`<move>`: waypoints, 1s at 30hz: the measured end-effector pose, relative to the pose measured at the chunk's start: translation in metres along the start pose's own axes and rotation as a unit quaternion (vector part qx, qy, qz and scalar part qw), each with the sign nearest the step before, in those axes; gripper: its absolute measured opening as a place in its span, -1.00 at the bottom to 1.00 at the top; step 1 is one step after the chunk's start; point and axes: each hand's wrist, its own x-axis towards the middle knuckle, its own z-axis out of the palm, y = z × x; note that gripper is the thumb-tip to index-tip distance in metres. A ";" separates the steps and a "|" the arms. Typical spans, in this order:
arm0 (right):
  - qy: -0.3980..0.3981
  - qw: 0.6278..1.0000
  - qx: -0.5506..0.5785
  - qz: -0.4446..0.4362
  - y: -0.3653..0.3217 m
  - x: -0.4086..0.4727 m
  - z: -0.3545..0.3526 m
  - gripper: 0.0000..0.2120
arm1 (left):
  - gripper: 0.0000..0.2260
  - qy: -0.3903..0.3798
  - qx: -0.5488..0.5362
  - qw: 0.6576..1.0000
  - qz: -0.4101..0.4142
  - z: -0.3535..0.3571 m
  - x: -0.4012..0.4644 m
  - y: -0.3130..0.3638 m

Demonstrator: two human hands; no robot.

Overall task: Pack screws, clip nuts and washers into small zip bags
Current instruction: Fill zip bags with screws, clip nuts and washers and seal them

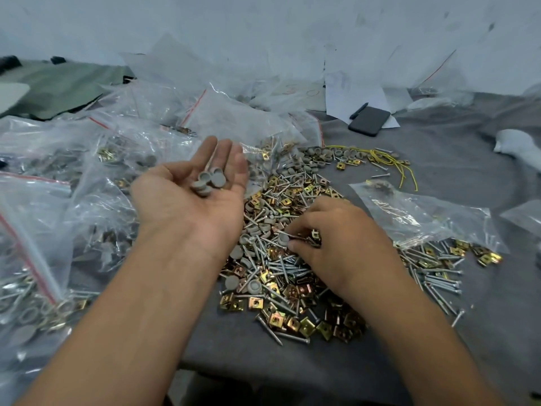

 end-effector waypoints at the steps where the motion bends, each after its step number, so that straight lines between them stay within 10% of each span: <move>1: 0.000 1.000 -0.015 -0.003 0.000 0.001 0.001 -0.80 | -0.64 0.018 0.021 1.000 -0.008 -0.001 -0.001 -0.002; 17: 0.026 0.996 -0.055 -0.066 -0.003 0.007 0.007 -0.80 | -0.73 0.043 0.086 0.991 -0.097 0.002 0.004 -0.011; 25: 0.168 0.908 0.383 -0.001 0.010 -0.004 -0.020 -0.91 | -0.80 0.055 0.179 0.976 -0.116 -0.001 0.001 -0.019; 30: 0.177 0.886 0.425 -0.055 -0.007 -0.008 -0.031 -0.90 | -0.84 0.004 0.229 0.961 -0.153 -0.004 -0.015 -0.052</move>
